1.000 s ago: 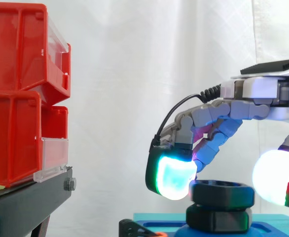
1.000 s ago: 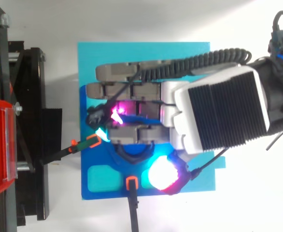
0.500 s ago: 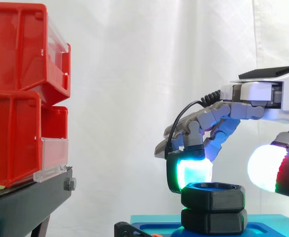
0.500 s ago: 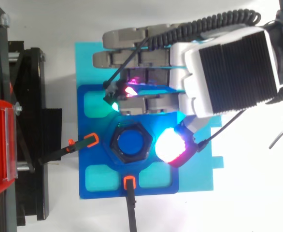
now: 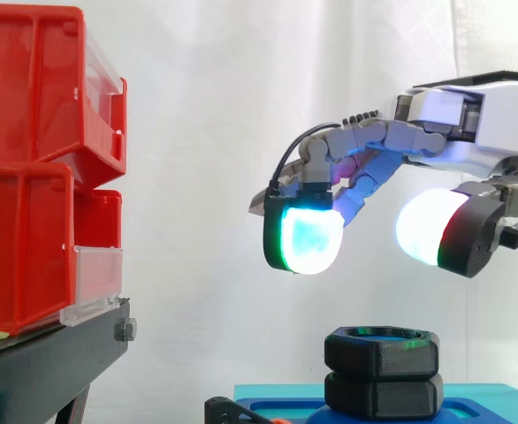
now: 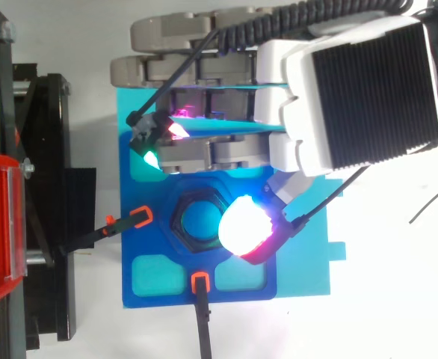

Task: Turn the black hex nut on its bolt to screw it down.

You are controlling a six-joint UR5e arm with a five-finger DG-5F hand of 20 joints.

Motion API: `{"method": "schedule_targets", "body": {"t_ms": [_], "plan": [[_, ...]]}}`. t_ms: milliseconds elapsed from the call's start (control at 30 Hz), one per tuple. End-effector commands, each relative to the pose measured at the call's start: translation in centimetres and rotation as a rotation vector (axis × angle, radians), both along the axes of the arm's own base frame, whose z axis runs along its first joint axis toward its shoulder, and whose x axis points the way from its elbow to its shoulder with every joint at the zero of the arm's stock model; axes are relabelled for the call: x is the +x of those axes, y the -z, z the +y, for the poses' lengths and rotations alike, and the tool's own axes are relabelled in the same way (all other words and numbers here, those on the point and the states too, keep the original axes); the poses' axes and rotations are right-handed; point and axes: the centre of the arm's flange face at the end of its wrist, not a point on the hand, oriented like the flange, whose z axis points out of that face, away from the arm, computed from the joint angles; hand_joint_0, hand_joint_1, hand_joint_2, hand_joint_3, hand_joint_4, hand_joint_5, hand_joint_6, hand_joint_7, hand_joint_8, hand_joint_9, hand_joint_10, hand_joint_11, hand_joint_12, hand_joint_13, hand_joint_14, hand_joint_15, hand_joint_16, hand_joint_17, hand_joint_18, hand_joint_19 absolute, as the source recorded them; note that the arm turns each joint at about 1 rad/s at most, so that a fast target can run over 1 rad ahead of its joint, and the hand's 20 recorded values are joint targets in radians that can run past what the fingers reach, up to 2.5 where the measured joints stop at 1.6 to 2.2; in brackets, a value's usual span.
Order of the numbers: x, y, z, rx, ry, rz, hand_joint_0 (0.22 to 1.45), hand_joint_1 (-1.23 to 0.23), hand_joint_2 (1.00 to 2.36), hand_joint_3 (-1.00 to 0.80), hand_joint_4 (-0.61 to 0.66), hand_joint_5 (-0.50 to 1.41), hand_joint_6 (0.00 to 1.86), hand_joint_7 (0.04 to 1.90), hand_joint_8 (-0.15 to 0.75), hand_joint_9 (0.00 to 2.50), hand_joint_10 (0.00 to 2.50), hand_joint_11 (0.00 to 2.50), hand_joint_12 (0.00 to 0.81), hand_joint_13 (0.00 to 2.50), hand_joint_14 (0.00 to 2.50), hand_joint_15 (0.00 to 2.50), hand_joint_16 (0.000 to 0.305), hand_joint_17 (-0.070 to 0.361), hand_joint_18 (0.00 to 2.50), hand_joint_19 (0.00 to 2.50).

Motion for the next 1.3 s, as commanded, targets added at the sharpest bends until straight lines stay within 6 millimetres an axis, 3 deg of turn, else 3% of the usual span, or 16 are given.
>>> {"method": "schedule_targets", "body": {"t_ms": [0,67,833,900,1067,1267], "plan": [[0.8,0.8,0.6,0.004,0.009,-0.018,0.49,-0.22,1.00,-0.50,0.26,-0.03,0.51,1.43,0.280,0.92,0.01,0.15,0.328,0.56,0.00,0.03,0.044,0.098,0.39,0.22],[1.3,1.7,1.2,0.009,0.005,-0.018,0.49,-0.22,1.00,-0.50,0.27,-0.03,0.50,1.43,0.281,0.92,0.01,0.16,0.329,0.56,0.00,0.03,0.044,0.098,0.39,0.22],[2.7,1.9,9.2,0.079,0.012,0.007,0.49,-0.18,1.00,-0.50,0.25,-0.02,0.50,1.44,0.270,0.93,0.01,0.17,0.323,0.55,0.00,0.03,0.043,0.097,0.38,0.22],[2.7,1.9,9.3,0.079,0.015,0.005,0.49,-0.18,1.00,-0.50,0.24,-0.02,0.50,1.45,0.265,0.93,0.01,0.17,0.322,0.55,0.00,0.03,0.043,0.098,0.38,0.22],[3.1,4.0,9.4,0.082,0.014,0.035,0.49,-0.18,1.00,-0.50,0.23,-0.02,0.50,1.45,0.263,0.94,0.01,0.17,0.322,0.55,0.00,0.03,0.043,0.097,0.38,0.22],[2.9,4.3,9.5,0.090,0.009,0.063,0.49,-0.18,1.00,-0.50,0.21,-0.02,0.53,1.45,0.270,0.96,0.01,0.18,0.324,0.56,0.00,0.03,0.043,0.098,0.39,0.22]]}}
